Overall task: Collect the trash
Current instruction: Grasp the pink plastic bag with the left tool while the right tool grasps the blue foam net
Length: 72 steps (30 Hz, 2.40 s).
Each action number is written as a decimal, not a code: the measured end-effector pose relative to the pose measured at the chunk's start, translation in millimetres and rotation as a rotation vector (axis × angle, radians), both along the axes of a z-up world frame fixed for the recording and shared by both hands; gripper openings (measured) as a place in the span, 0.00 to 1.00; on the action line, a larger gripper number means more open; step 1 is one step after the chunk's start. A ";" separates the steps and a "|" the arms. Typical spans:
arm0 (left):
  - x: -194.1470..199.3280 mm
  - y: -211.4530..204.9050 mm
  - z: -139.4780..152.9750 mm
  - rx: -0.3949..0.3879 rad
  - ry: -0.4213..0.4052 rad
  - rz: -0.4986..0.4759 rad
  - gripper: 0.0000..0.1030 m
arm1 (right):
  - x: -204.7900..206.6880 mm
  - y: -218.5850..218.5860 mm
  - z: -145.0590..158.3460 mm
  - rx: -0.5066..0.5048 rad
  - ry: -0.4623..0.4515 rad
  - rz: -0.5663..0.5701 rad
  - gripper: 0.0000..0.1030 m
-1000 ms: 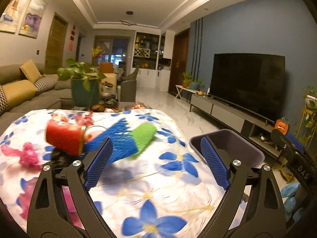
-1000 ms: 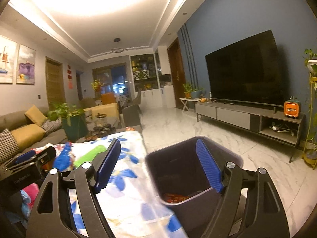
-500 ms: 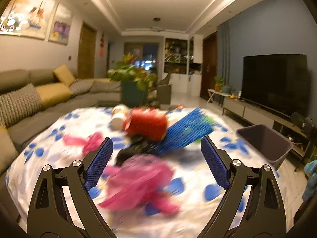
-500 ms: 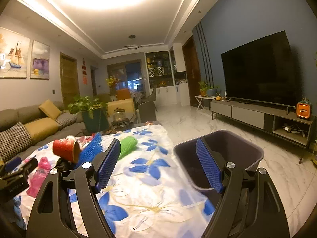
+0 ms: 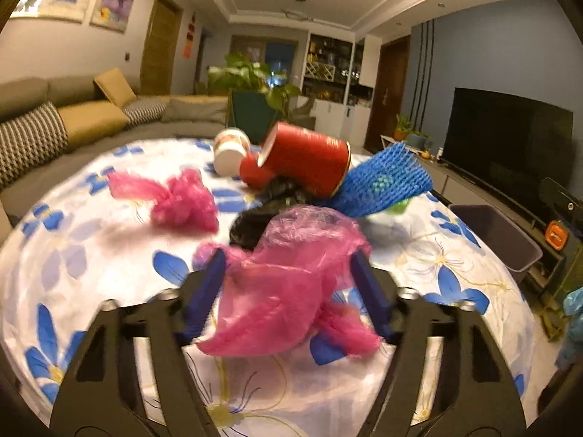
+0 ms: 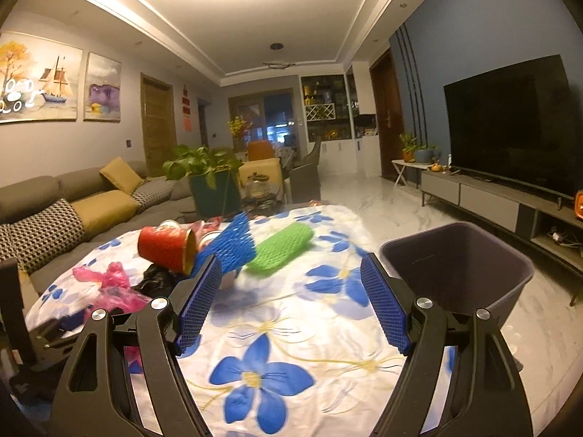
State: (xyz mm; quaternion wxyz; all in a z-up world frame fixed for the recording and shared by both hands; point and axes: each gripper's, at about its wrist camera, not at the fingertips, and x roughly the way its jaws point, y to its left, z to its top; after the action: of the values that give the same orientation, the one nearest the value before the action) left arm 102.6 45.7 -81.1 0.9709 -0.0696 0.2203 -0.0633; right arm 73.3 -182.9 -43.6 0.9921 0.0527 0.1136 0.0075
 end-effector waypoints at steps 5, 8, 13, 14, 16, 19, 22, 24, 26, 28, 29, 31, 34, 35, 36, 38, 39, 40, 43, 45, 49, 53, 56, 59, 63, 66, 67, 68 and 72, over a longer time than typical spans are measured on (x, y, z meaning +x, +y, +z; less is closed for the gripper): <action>4.3 6.0 -8.6 -0.050 0.035 -0.025 0.19 | 11.4 11.2 -5.0 0.009 0.025 0.026 0.74; 2.9 8.0 -6.9 -0.048 0.024 -0.026 0.06 | 18.6 16.2 -6.9 0.009 0.031 0.034 0.74; -3.9 23.1 8.4 -0.085 -0.019 0.009 0.05 | 34.2 20.8 -8.5 -0.013 0.040 0.041 0.72; -4.6 27.8 12.7 -0.091 -0.029 0.022 0.05 | 37.9 21.2 -9.0 -0.019 0.042 0.042 0.71; -6.0 35.0 19.7 -0.083 -0.051 0.049 0.05 | 45.1 22.0 -10.2 -0.023 0.045 0.047 0.71; -4.5 42.1 23.7 -0.076 -0.064 0.085 0.05 | 61.2 26.8 -13.2 -0.029 0.057 0.059 0.69; 0.8 46.5 25.8 -0.066 -0.064 0.130 0.05 | 81.3 33.3 -16.0 -0.032 0.068 0.072 0.68; 3.2 49.2 26.2 -0.072 -0.066 0.148 0.05 | 94.5 36.4 -17.7 -0.029 0.084 0.079 0.66; 7.1 50.7 27.5 -0.080 -0.072 0.161 0.05 | 110.7 39.9 -21.1 -0.017 0.110 0.091 0.65; 11.0 51.2 27.8 -0.077 -0.075 0.167 0.05 | 120.6 41.4 -24.0 -0.010 0.130 0.099 0.62; 13.4 51.3 28.1 -0.076 -0.075 0.167 0.05 | 125.1 43.7 -25.7 -0.009 0.140 0.105 0.60; 17.7 52.4 27.4 -0.077 -0.072 0.163 0.05 | 134.5 46.4 -29.7 0.007 0.170 0.133 0.54; 21.7 51.6 25.9 -0.073 -0.071 0.160 0.05 | 139.0 47.4 -33.3 0.028 0.195 0.163 0.39; 23.0 51.3 25.4 -0.074 -0.069 0.157 0.05 | 139.3 47.6 -33.9 0.031 0.198 0.168 0.33; 23.4 51.2 24.4 -0.074 -0.067 0.155 0.05 | 138.8 47.4 -34.1 0.034 0.197 0.171 0.30; 25.6 50.1 24.3 -0.073 -0.063 0.150 0.05 | 136.8 45.4 -33.1 0.044 0.191 0.174 0.13; 26.1 49.0 24.6 -0.071 -0.062 0.148 0.05 | 135.9 45.0 -32.1 0.044 0.188 0.174 0.10; 25.5 47.9 24.3 -0.070 -0.062 0.147 0.05 | 133.5 44.4 -31.3 0.044 0.183 0.174 0.08; 23.5 45.8 25.5 -0.069 -0.063 0.143 0.05 | 126.3 40.8 -27.8 0.045 0.164 0.164 0.07; 22.8 46.7 27.0 -0.066 -0.066 0.142 0.05 | 119.1 36.0 -23.8 0.046 0.147 0.153 0.07; 18.2 47.1 35.2 -0.065 -0.083 0.144 0.05 | 101.7 24.7 -10.4 0.040 0.094 0.129 0.06; 12.3 42.3 47.2 -0.058 -0.110 0.135 0.05 | 78.1 12.5 8.0 0.019 0.026 0.105 0.06; 7.6 35.1 53.5 -0.048 -0.125 0.123 0.05 | 65.5 2.7 17.9 -0.001 -0.007 0.084 0.06; 4.2 29.2 59.1 -0.046 -0.129 0.108 0.05 | 57.5 -6.1 23.4 -0.017 -0.022 0.063 0.06; 2.7 23.9 64.4 -0.045 -0.129 0.093 0.05 | 42.8 -20.0 29.3 -0.030 -0.046 0.038 0.06; 2.1 19.0 68.4 -0.049 -0.125 0.079 0.05 | 34.8 -27.6 32.2 -0.032 -0.062 0.020 0.06; 2.5 17.5 70.2 -0.053 -0.122 0.071 0.05 | 32.1 -31.1 33.4 -0.032 -0.067 0.012 0.06; 2.5 16.2 72.2 -0.055 -0.122 0.065 0.05 | 28.7 -35.2 34.3 -0.031 -0.075 0.003 0.06; 0.9 3.7 82.6 -0.040 -0.133 0.042 0.05 | 20.0 -48.0 37.4 -0.035 -0.092 -0.025 0.06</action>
State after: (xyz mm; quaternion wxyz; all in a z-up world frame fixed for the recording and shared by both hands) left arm 103.5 49.4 1.5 0.9829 -0.0894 0.1522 -0.0518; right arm 93.3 -230.9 -6.2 0.9971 0.0362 0.0672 -0.0047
